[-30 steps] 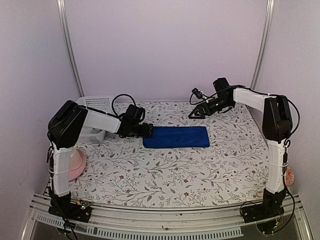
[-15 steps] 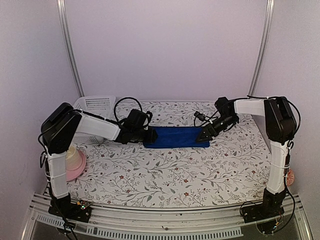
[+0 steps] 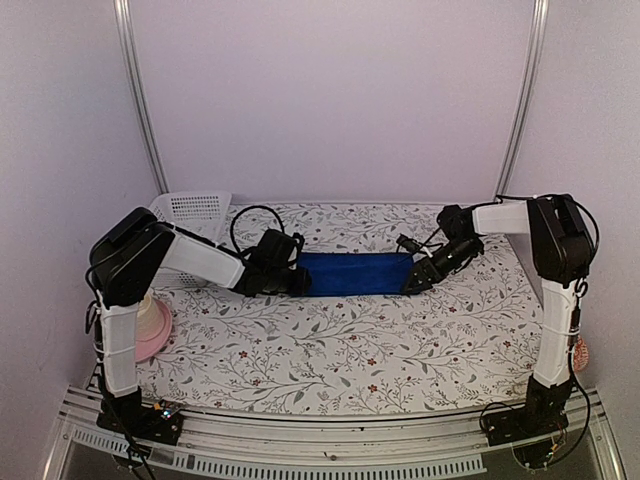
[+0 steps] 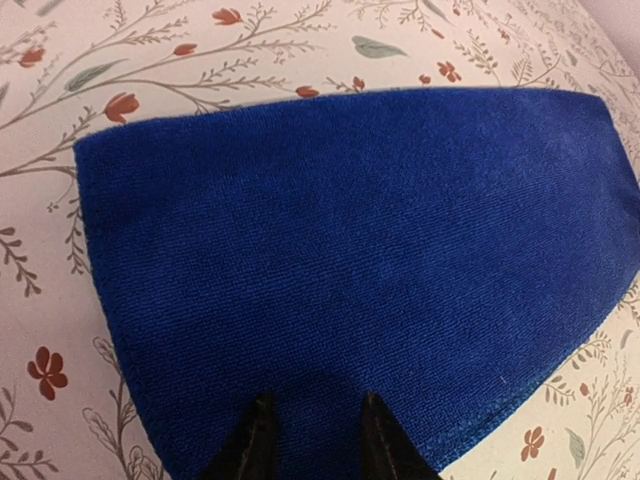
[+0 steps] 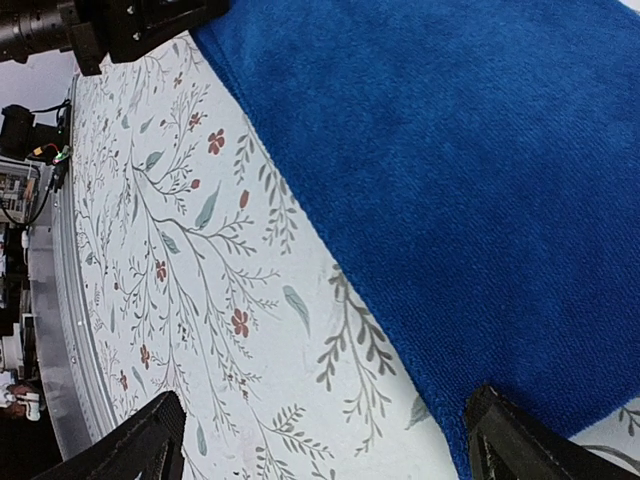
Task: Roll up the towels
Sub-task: Rotate the towel at the center of the board.
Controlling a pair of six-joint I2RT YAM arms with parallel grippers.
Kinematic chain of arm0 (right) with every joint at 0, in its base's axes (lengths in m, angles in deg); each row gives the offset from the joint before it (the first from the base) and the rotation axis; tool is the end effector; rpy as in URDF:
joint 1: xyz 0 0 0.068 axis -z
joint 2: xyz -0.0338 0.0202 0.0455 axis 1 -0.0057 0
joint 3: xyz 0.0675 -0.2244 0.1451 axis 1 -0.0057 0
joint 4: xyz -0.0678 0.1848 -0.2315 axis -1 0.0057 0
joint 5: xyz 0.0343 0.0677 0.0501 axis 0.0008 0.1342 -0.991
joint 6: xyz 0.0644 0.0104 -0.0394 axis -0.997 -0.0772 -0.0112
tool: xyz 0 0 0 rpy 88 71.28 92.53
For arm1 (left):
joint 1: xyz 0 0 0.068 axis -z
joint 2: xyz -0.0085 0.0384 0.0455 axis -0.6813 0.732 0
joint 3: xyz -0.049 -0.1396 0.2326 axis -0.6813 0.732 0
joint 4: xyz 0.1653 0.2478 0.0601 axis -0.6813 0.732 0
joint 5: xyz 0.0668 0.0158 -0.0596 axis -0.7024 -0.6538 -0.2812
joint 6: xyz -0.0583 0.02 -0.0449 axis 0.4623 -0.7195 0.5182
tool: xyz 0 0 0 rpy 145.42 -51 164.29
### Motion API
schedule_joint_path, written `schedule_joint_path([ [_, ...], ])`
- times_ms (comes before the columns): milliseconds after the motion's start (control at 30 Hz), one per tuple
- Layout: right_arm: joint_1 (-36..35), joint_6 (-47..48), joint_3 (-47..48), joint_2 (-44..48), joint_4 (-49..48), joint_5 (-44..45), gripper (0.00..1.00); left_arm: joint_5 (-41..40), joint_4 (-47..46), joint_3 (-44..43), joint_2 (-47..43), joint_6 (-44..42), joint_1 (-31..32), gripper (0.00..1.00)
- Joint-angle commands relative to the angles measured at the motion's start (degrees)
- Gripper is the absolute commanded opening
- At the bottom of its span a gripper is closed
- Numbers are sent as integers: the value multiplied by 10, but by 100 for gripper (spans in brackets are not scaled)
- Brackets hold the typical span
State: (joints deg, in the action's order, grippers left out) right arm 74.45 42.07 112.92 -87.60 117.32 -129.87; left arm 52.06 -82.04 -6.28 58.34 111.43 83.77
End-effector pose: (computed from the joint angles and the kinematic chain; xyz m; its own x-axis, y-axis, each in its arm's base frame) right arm 0.4061 0.1576 0.0937 -0.6914 -0.5683 -0.4460 -0.7130 0.4374 0.5479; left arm 0.3631 -0.3060 0.0599 -0.7381 0.0419 -0.6734 0.2991 0.9150 -0.2708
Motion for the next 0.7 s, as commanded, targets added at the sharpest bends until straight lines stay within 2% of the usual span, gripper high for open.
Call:
schedule_joint_path([
  [0, 28, -14, 1, -31, -5, 5, 99, -6, 4, 15, 24, 9, -1, 30],
  [200, 31, 23, 21, -52, 67, -39, 99, -5, 6, 11, 26, 10, -2, 30],
  [367, 30, 74, 39, -12, 107, -58, 99, -2, 9, 10, 19, 7, -1, 35],
  [667, 30, 38, 21, 93, 1, 20, 99, -22, 14, 28, 13, 0, -34, 39],
])
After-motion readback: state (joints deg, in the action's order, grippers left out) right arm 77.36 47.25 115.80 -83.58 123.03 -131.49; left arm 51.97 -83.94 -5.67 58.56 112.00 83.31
